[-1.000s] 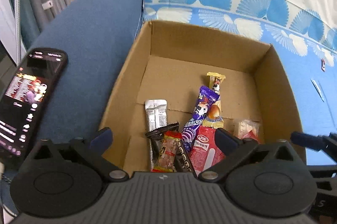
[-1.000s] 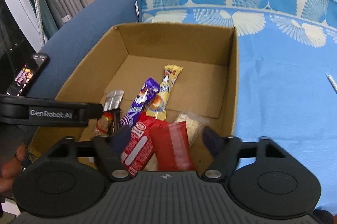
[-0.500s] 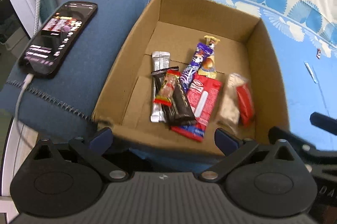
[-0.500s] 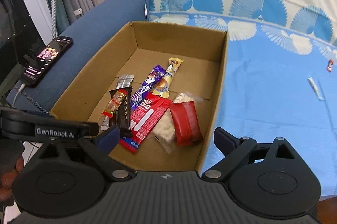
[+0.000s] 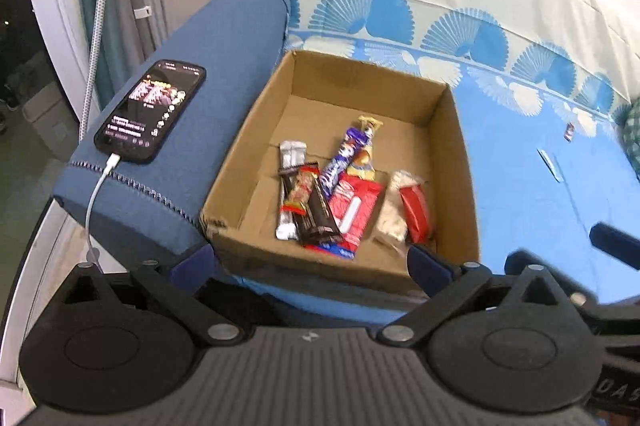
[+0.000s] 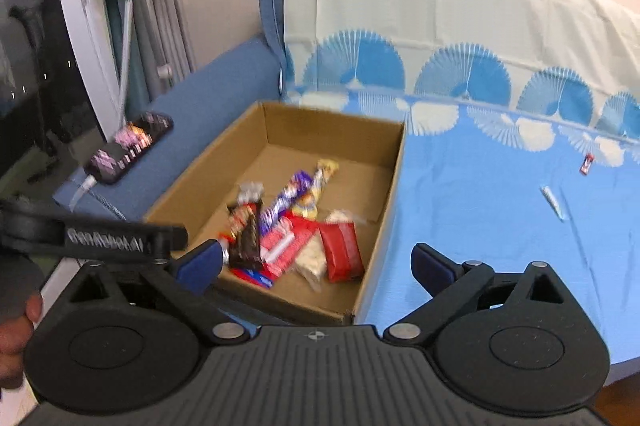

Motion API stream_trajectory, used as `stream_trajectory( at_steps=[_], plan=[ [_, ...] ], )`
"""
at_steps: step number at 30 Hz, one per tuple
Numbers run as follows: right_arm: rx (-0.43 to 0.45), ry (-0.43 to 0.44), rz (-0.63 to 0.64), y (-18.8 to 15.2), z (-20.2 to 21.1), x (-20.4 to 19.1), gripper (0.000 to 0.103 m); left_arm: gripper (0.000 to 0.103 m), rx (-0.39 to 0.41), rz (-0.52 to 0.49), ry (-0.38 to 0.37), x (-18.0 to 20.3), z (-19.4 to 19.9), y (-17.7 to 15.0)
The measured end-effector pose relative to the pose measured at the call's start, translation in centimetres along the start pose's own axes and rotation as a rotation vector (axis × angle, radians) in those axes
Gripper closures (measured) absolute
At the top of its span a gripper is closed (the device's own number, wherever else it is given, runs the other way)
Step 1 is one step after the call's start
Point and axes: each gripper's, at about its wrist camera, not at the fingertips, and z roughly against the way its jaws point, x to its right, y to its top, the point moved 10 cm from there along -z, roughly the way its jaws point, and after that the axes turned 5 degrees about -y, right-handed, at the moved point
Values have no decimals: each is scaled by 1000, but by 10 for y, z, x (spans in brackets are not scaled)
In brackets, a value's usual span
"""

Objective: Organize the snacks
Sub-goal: 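Lift both tools back from the box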

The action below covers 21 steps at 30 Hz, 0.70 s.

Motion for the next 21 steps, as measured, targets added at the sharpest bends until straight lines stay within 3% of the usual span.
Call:
stream_trajectory(
  at_steps=[10, 21],
  plan=[
    [68, 2, -43, -7, 37, 17, 2, 0, 57, -43, 24, 18, 39, -12],
    [89, 26, -104, -15, 49, 39, 1, 0, 59, -89, 48, 46, 45, -14]
  ],
)
